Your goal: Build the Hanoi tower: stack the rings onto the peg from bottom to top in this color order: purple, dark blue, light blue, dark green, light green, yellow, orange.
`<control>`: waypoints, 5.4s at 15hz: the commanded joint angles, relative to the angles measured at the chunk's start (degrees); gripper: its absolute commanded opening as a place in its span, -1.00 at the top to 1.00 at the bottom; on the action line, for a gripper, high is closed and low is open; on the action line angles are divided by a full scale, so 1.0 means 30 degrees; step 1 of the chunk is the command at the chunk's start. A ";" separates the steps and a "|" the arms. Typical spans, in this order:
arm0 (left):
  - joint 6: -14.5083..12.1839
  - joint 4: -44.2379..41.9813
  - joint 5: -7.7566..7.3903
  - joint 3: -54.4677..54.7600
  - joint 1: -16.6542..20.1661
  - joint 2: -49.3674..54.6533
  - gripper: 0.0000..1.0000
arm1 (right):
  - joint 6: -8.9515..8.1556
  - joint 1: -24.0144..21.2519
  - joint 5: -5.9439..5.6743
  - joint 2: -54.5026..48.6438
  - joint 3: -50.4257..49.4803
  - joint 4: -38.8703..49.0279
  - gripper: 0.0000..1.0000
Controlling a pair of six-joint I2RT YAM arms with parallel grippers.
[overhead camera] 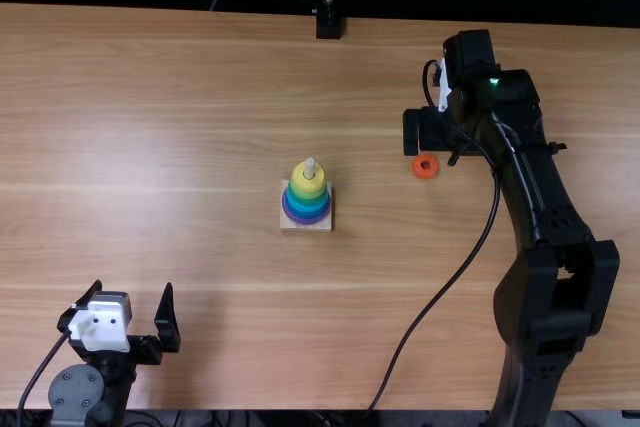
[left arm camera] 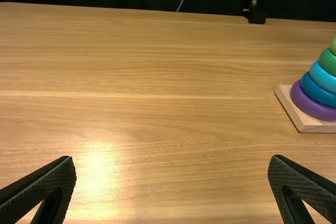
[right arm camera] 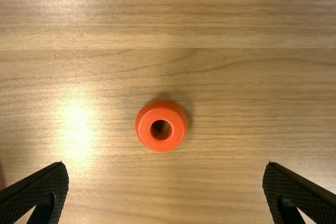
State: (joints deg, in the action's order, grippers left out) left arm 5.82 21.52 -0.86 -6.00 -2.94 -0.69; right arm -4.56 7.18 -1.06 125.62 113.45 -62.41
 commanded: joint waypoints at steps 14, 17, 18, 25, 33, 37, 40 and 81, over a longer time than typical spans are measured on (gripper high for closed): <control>-0.0289 0.1511 -0.0240 0.2000 0.0101 0.0229 -1.00 | -0.0379 0.0126 -0.0139 0.3302 -0.0082 0.0006 -1.00; -0.0289 0.1511 -0.0240 0.2000 0.0101 0.0229 -1.00 | -0.0379 0.0126 -0.0139 0.3360 -0.0023 0.0006 -1.00; -0.0289 0.1511 -0.0240 0.2000 0.0101 0.0229 -1.00 | -0.0379 0.0126 -0.0174 0.3360 -0.0023 0.0006 -1.00; -0.0289 0.1511 -0.0240 0.2000 0.0101 0.0229 -1.00 | -0.0344 0.0155 -0.0174 0.3741 0.0270 0.0041 -1.00; -0.0289 0.1511 -0.0240 0.2000 0.0101 0.0229 -1.00 | -0.0309 0.0126 -0.0209 0.3887 0.0299 -0.0205 0.58; -0.0289 0.1511 -0.0240 0.2000 0.0101 0.0229 -1.00 | -0.0063 0.0155 -0.0069 0.3887 0.0094 -0.0064 1.00; -0.0324 0.1511 -0.0240 0.2000 0.0101 0.0229 -1.00 | -0.0063 0.0185 -0.0069 0.3858 0.0182 0.0006 1.00; -0.0289 0.1511 -0.0240 0.2000 0.0101 0.0229 -1.00 | 0.2187 0.9062 0.0072 0.0665 0.9938 -0.8220 1.00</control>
State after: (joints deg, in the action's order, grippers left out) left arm 5.80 21.52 -0.89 -6.00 -2.94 -0.67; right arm 1.61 34.61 -0.91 126.87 142.32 -87.00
